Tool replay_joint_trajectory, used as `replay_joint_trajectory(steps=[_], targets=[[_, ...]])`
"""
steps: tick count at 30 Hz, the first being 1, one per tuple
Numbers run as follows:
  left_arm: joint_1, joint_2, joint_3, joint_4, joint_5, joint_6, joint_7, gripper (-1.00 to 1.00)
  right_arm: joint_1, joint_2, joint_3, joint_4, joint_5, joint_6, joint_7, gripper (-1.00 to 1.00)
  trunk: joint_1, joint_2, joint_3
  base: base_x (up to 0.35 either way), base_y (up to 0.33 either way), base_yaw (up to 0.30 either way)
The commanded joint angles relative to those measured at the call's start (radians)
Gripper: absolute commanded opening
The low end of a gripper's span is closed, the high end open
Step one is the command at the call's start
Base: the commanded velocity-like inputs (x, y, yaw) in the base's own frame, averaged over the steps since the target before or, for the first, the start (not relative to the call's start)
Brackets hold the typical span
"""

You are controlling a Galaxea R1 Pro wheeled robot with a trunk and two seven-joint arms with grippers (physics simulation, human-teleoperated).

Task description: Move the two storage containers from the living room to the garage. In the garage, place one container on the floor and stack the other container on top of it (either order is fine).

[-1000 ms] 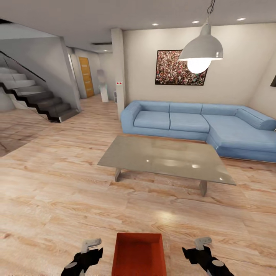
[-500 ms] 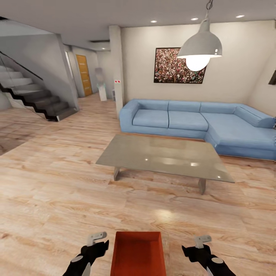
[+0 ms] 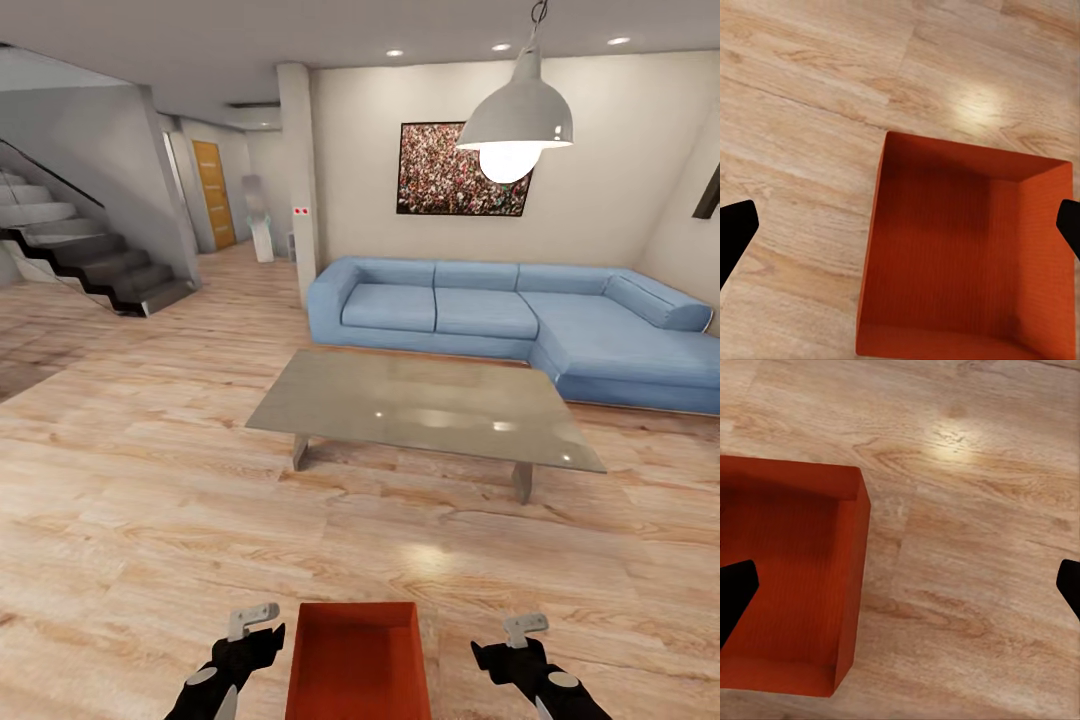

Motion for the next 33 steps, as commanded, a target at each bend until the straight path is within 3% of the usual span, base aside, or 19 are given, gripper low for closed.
replay_joint_trajectory(steps=[1, 20, 33], targets=[[0.0, -0.001, 0.001, -0.002, 0.009, 0.006, 0.002, 1.0, -0.001, 0.002, -0.008, 0.0, 0.01, -0.002, 0.007, 1.0, 0.0, -0.001, -0.002, 0.0, 0.0, 0.0], [0.0, -0.004, 0.0, 0.0, 0.004, 0.005, 0.003, 1.0, -0.001, 0.003, -0.009, 0.0, 0.011, -0.001, 0.007, 1.0, 0.0, -0.001, -0.031, 0.0, 0.0, 0.0], [0.0, -0.005, 0.002, 0.0, 0.004, 0.004, 0.004, 1.0, -0.001, 0.003, -0.009, 0.0, 0.01, -0.002, 0.007, 1.0, 0.05, -0.092, -0.092, 0.0, 0.0, 0.0]])
